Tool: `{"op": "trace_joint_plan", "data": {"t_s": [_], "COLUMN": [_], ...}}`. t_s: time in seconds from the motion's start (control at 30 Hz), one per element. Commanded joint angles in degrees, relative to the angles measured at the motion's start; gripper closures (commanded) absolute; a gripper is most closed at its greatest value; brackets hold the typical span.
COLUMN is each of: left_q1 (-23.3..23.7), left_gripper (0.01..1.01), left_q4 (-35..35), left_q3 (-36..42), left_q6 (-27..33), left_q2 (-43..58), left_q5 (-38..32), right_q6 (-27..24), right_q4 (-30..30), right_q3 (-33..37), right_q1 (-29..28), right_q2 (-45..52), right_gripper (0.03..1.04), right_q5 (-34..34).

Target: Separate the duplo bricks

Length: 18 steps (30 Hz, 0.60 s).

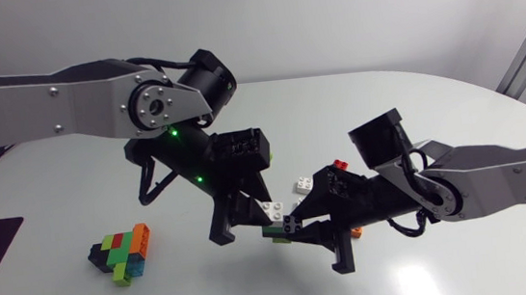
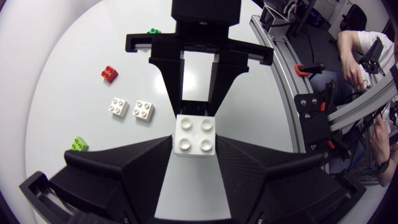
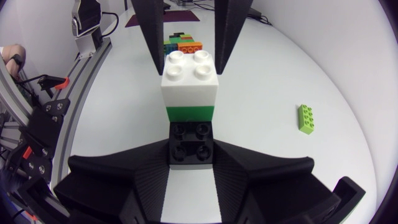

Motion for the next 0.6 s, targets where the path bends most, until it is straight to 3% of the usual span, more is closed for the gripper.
{"op": "trace_joint_plan", "data": {"t_s": [0.0, 0.03, 0.4, 0.57], "left_q1": [-0.38, -0.47, -0.47, 0.76], "left_gripper": [0.621, 0.664, 0.68, 0.682], "left_q4": [-0.78, -0.78, -0.96, -3.95], "left_q3": [-0.3, -0.3, -0.3, 1.63], "left_q6": [0.67, 0.58, 0.23, 0.76], "left_q2": [1.22, 1.4, 1.57, 2.45], "left_q5": [0.53, 0.53, 2.81, 5.01], "right_q6": [-0.8, -0.8, -0.8, -0.97], "right_q4": [0.51, 0.51, 1.74, 5.26], "right_q3": [-1.1, -1.1, -1.81, -3.83], "right_q1": [0.14, 0.14, 0.76, 3.13], "right_q2": [0.7, 0.7, 0.61, 0.52], "right_gripper": [0.79, 0.79, 0.79, 0.79], "right_q5": [0.42, 0.5, 2.26, 6.66]}}
